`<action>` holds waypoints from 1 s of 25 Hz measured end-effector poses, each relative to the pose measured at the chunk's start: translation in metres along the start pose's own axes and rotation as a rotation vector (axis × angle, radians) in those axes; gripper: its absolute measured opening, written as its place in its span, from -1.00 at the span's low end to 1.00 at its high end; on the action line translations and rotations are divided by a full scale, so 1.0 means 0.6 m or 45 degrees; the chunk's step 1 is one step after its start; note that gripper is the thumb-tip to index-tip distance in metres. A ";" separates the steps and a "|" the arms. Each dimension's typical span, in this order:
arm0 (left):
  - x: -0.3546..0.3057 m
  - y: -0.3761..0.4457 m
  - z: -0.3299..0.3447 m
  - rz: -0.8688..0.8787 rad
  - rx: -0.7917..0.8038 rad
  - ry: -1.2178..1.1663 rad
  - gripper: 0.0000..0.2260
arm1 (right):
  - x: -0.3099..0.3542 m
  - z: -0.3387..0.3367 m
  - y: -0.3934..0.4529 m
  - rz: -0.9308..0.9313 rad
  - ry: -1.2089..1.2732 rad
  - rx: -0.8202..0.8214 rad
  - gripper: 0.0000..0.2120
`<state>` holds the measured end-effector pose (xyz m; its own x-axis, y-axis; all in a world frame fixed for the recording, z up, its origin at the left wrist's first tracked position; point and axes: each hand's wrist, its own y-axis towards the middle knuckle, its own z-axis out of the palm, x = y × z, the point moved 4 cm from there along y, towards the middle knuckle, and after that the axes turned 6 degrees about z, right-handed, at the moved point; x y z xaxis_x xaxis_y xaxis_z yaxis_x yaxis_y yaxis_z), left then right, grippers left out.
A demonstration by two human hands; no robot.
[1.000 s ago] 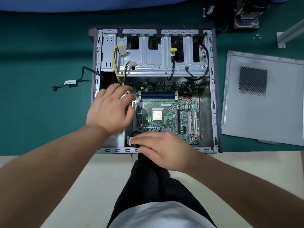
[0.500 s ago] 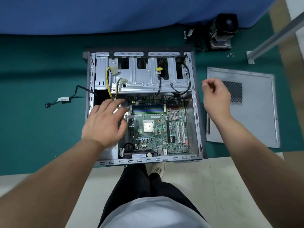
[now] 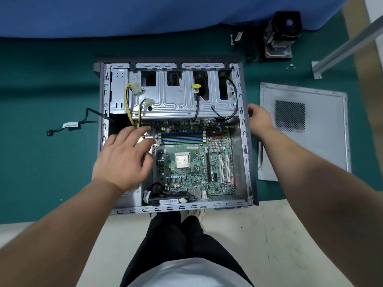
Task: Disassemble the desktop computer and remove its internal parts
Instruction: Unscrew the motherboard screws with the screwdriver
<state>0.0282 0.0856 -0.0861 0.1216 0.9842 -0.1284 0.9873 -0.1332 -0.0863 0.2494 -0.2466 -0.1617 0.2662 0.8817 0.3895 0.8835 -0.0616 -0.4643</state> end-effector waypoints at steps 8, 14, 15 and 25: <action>-0.002 -0.003 -0.007 -0.006 -0.028 -0.065 -0.48 | 0.040 -0.112 -0.148 -0.145 1.160 -0.204 -0.78; -0.003 -0.012 -0.013 -0.052 -0.102 -0.180 -0.40 | 0.083 -0.102 -0.271 -0.448 0.887 0.157 -0.75; -0.003 -0.012 -0.013 -0.051 -0.108 -0.178 -0.42 | 0.089 -0.093 -0.281 -0.481 0.782 0.213 -0.74; -0.010 -0.009 -0.015 0.114 -0.143 -0.081 -0.63 | 0.161 -0.039 -0.291 -0.304 1.044 0.308 -0.87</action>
<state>0.0231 0.0812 -0.0758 0.2063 0.9592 -0.1935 0.9785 -0.2026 0.0388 0.1297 -0.1613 -0.0244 0.3595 0.2399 0.9018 0.8699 0.2636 -0.4169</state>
